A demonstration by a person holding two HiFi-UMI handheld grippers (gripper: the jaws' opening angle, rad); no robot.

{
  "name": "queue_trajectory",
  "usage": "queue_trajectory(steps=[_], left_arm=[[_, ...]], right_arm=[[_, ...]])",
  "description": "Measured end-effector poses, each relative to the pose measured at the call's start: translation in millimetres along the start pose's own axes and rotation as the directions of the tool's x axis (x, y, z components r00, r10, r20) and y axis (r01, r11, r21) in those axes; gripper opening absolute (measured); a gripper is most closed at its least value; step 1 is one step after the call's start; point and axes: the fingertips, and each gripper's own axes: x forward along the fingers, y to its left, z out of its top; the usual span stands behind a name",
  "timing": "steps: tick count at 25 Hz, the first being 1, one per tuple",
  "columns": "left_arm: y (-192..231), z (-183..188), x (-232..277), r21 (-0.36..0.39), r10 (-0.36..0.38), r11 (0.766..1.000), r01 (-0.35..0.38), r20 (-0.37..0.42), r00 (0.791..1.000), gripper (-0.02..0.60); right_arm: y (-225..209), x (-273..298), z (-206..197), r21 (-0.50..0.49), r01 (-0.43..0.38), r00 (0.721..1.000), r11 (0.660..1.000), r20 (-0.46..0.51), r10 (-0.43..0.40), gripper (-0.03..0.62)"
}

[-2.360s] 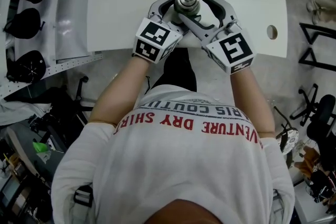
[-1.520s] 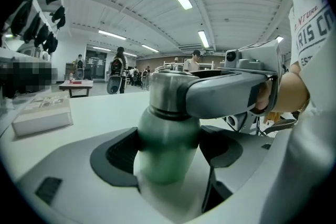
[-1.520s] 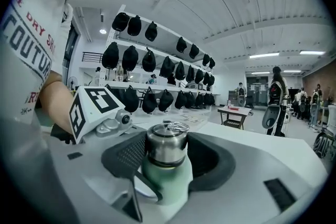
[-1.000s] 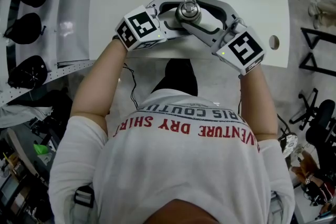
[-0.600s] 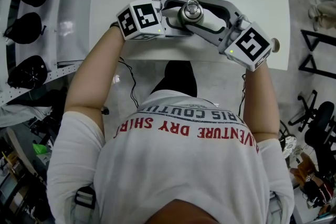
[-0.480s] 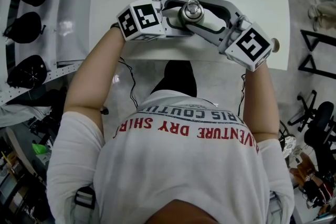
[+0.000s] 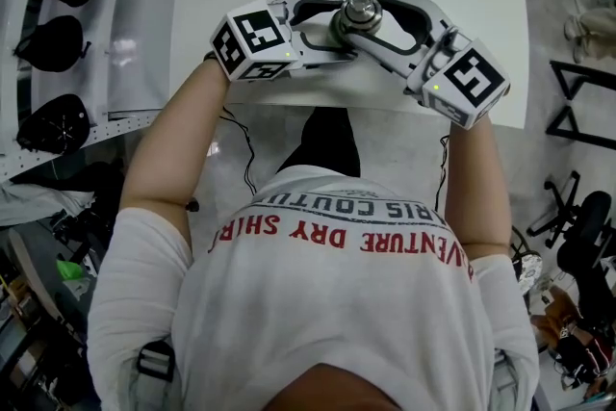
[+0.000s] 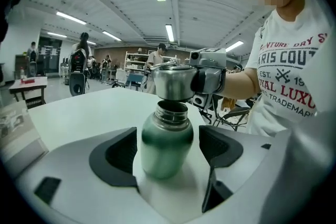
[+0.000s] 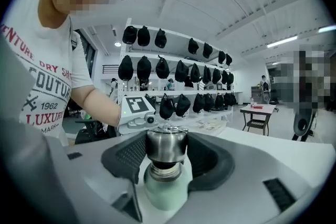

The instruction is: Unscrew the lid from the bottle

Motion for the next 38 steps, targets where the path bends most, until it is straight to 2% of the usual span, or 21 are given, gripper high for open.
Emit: queue_trajectory(steps=[4, 8, 9, 11, 13, 15, 19, 24, 32, 38], left_arm=[[0, 17, -27, -0.054, 0.07, 0.996, -0.067, 0.066, 0.995, 0.367], [-7, 41, -56, -0.13, 0.181, 0.978, -0.161, 0.156, 0.971, 0.359], [-9, 50, -64, -0.146, 0.224, 0.969, -0.199, 0.178, 0.958, 0.321], [-16, 68, -79, -0.175, 0.313, 0.945, -0.278, 0.227, 0.922, 0.185], [-27, 87, -94, -0.22, 0.372, 0.922, -0.319, 0.271, 0.888, 0.107], [-41, 101, -105, -0.243, 0.412, 0.905, -0.349, 0.292, 0.863, 0.091], [-69, 124, -121, -0.242, 0.488, 0.87, -0.43, 0.297, 0.821, 0.065], [-106, 129, -121, -0.285, 0.493, 0.864, -0.416, 0.303, 0.816, 0.06], [-142, 136, -122, -0.265, 0.477, 0.874, -0.407, 0.311, 0.822, 0.055], [-153, 134, -111, -0.255, 0.453, 0.886, -0.388, 0.29, 0.843, 0.049]], right_arm=[[-8, -18, 24, 0.032, 0.085, 0.994, 0.996, 0.066, -0.087, 0.244], [-7, -42, 47, 0.054, 0.179, 0.977, 0.982, 0.108, -0.184, 0.244], [-5, -49, 53, 0.057, 0.198, 0.972, 0.979, 0.115, -0.203, 0.244], [1, -63, 65, 0.055, 0.23, 0.964, 0.972, 0.122, -0.236, 0.244], [10, -75, 74, 0.054, 0.264, 0.956, 0.963, 0.116, -0.269, 0.244], [21, -84, 79, 0.056, 0.294, 0.949, 0.954, 0.103, -0.298, 0.244], [46, -99, 87, 0.042, 0.324, 0.94, 0.945, 0.1, -0.327, 0.244], [70, -119, 85, 0.026, 0.357, 0.931, 0.934, 0.07, -0.358, 0.244], [91, -138, 92, 0.049, 0.372, 0.92, 0.927, 0.111, -0.375, 0.244], [99, -147, 93, 0.071, 0.369, 0.917, 0.927, 0.136, -0.375, 0.244]])
